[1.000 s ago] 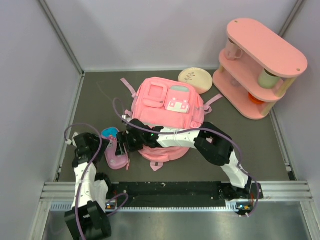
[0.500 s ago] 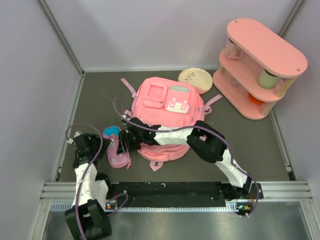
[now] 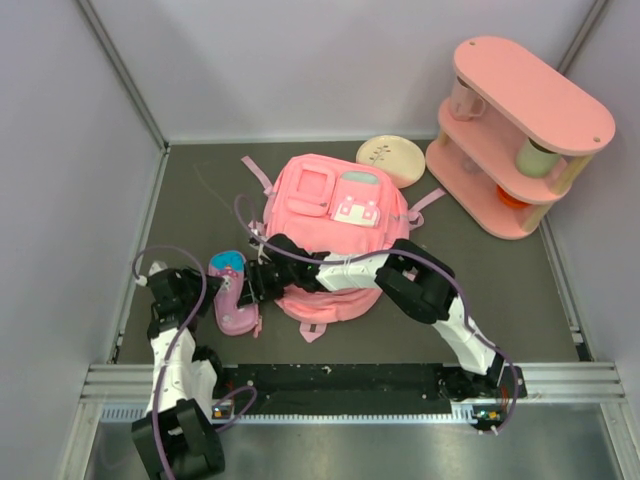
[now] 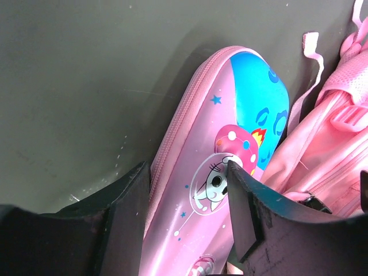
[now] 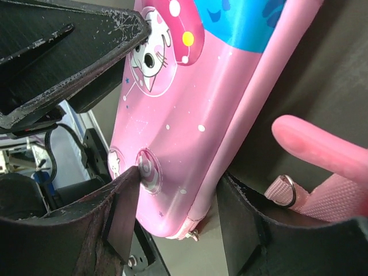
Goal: Pack the student bag
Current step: Pick up the stationery from the center of the board.
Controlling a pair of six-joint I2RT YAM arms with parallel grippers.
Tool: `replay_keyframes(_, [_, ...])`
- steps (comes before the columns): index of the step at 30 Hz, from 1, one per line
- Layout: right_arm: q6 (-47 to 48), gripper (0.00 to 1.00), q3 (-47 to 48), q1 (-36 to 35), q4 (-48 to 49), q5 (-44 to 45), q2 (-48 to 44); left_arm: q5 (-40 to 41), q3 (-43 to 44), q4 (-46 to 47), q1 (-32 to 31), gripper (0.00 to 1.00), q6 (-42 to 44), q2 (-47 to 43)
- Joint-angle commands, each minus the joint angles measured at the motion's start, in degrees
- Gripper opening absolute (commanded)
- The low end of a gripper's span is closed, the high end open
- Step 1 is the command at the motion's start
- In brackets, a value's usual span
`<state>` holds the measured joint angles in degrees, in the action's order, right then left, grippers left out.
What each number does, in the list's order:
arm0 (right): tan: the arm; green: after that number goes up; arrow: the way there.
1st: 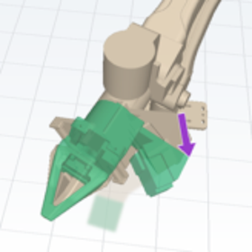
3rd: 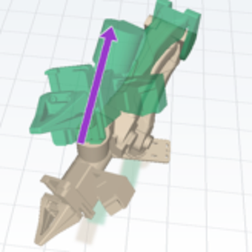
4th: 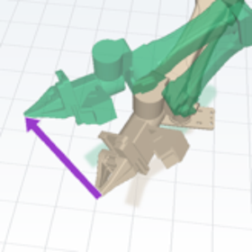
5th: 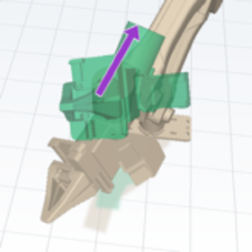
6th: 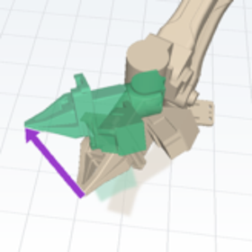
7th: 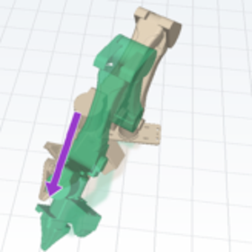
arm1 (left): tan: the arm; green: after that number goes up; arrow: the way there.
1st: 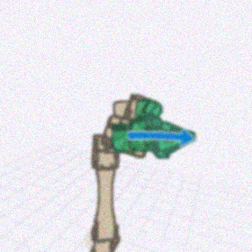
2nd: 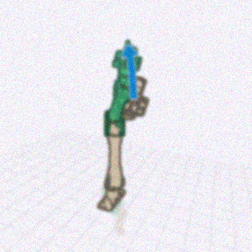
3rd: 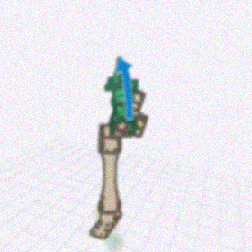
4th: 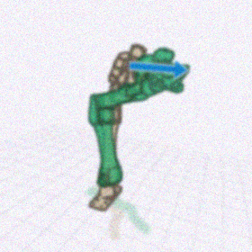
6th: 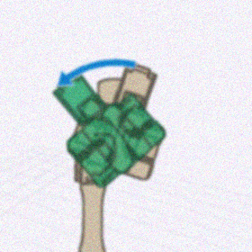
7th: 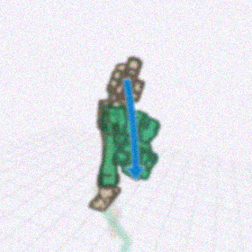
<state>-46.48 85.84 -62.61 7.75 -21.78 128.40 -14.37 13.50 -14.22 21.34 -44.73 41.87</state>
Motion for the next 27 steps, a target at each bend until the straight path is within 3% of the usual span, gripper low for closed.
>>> replay_keyframes(1, [1.5,0.53,0.0,0.3,6.9,-5.0,1.2,-9.8,-0.8,-3.5,-1.0,0.04,1.0,1.5])
replay_keyframes(3, [1.5,0.56,-0.3,0.3,8.2,-5.4,1.3,-11.5,-1.4,-2.5,-1.0,0.0,1.4,2.5])
replay_keyframes(4, [1.2,0.65,-0.2,0.3,7.4,-4.8,1.4,-13.4,-1.5,-1.5,-1.0,0.0,1.7,2.9])
replay_keyframes(9, [0.3,0.7,1.5,0.3,2.9,-1.4,2.0,-16.0,-3.2,-0.5,-1.0,0.0,1.5,3.4])
replay_keyframes(12, [-1.0,0.65,3.0,0.3,1.6,-1.2,3.1,-15.3,-3.8,-1.2,-1.0,0.0,1.3,1.8])
replay_keyframes(15, [-2.8,0.55,2.6,0.3,1.1,0.7,3.4,-15.8,-4.0,-1.8,-1.0,0.0,1.0,0.6])
replay_keyframes(17, [-3.4,0.29,2.6,0.3,1.1,2.5,3.0,-16.0,-4.1,-2.3,-1.0,0.0,0.9,0.2])
replay_keyframes(21, [-1.3,0.01,2.1,0.2,0.7,5.5,0.8,-15.6,-4.2,-3.4,-1.0,0.0,0.5,-1.4])
replay_keyframes(27, [2.2,0.0,0.7,0.2,-0.1,7.0,-2.4,-14.5,-1.7,-6.2,-1.0,0.02,0.1,-2.8])
